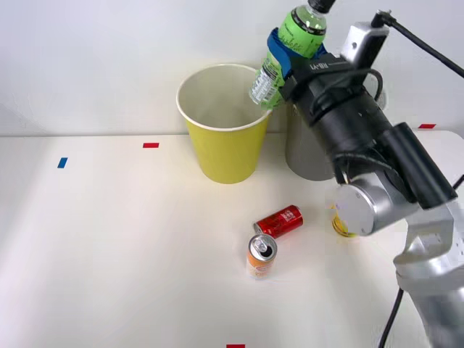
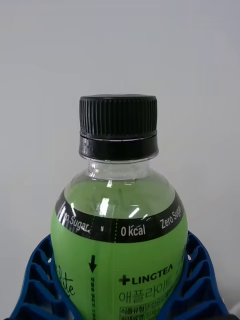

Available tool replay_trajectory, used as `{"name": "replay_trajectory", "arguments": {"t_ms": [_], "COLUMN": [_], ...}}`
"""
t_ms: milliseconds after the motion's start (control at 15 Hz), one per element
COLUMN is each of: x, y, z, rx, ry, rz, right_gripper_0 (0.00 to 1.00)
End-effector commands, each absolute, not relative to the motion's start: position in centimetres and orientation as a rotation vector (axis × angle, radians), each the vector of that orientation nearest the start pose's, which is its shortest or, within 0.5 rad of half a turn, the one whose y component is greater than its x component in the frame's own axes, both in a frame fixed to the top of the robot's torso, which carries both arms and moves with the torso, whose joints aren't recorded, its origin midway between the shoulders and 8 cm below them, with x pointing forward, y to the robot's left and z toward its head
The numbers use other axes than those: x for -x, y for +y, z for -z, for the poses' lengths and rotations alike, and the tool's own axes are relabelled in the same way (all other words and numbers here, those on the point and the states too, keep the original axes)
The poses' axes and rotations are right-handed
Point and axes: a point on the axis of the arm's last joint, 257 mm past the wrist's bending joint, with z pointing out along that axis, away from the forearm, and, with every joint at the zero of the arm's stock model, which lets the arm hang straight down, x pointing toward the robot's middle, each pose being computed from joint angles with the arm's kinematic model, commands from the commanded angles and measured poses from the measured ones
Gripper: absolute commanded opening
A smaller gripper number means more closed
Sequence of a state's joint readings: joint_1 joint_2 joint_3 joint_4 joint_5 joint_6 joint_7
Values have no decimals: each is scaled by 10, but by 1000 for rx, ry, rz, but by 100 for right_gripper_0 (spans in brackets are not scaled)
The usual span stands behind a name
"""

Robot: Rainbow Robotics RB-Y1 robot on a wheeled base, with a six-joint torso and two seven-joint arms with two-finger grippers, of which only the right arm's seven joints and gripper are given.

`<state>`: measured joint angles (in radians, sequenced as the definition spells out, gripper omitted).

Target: Put cans in the gray bin, plastic bottles in the light green bin

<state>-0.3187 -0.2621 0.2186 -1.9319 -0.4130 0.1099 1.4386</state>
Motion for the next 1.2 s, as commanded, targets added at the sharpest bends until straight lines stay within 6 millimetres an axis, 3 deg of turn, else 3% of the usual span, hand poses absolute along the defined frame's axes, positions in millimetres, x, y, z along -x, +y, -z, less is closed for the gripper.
{"name": "replay_trajectory", "arguments": {"t_ms": [67, 200, 467, 600, 800, 1067, 1133, 1200], "x": [-555, -568, -572, -580, -596, -602, -602, -602], "y": [-64, -39, 2, 13, 23, 32, 33, 32], "z": [-72, -74, -75, -79, -71, -60, -60, -60], "rx": [196, 229, 299, 322, 347, 364, 365, 363], "ry": [1120, 1136, 1143, 1144, 1177, 1204, 1204, 1202], "rz": [-582, -604, -616, -607, -586, -580, -582, -581], "right_gripper_0": [0, 0, 0, 0, 0, 0, 2, 28]}}
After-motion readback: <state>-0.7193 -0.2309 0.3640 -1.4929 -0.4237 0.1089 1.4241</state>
